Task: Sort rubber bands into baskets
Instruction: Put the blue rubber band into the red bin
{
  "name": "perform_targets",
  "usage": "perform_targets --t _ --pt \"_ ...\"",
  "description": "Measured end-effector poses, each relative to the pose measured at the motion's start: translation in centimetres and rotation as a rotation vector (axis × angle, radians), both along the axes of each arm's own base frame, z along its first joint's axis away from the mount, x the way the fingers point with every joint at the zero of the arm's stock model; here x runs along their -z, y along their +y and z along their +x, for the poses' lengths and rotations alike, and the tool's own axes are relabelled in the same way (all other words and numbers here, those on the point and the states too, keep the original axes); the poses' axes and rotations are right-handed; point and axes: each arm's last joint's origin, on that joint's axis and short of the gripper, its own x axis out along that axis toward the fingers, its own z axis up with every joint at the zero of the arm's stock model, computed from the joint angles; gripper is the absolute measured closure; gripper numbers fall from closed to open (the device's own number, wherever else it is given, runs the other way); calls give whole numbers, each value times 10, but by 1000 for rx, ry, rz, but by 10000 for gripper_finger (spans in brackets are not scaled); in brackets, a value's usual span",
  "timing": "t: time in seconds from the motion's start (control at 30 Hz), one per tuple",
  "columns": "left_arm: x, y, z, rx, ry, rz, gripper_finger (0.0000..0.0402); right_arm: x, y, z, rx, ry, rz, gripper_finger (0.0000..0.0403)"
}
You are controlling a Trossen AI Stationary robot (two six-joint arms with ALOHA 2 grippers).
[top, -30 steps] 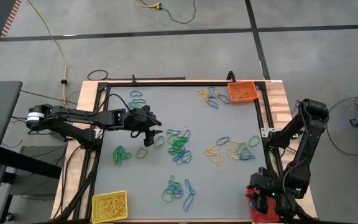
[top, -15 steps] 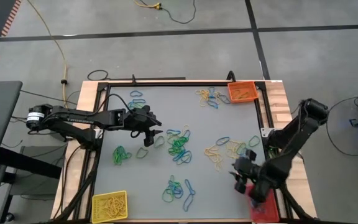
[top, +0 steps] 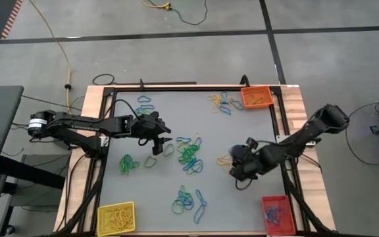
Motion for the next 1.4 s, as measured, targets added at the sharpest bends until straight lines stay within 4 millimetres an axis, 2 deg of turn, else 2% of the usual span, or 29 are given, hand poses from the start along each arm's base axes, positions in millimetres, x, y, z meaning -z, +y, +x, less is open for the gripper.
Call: perform_targets --t 0.23,0.5,0.7,0.83,0.93,1.13,1.4 --pt "0 0 0 0 -1 0 223 37 -29 -7 76 -10 50 211" --pt "0 0 0 0 0 0 223 59 -55 -11 132 -79 96 211" --pt "0 0 0 0 0 0 223 59 -65 -10 150 -86 83 215" --pt "0 0 0 0 0 0 223 59 -67 -8 150 -103 84 238" --pt "0 0 0 0 0 0 223 59 -67 -7 150 -107 80 275" --pt "0 0 0 0 0 0 223 59 -65 -6 106 -106 64 384" --pt "0 0 0 0 0 0 223 46 -61 -2 66 -180 66 382"
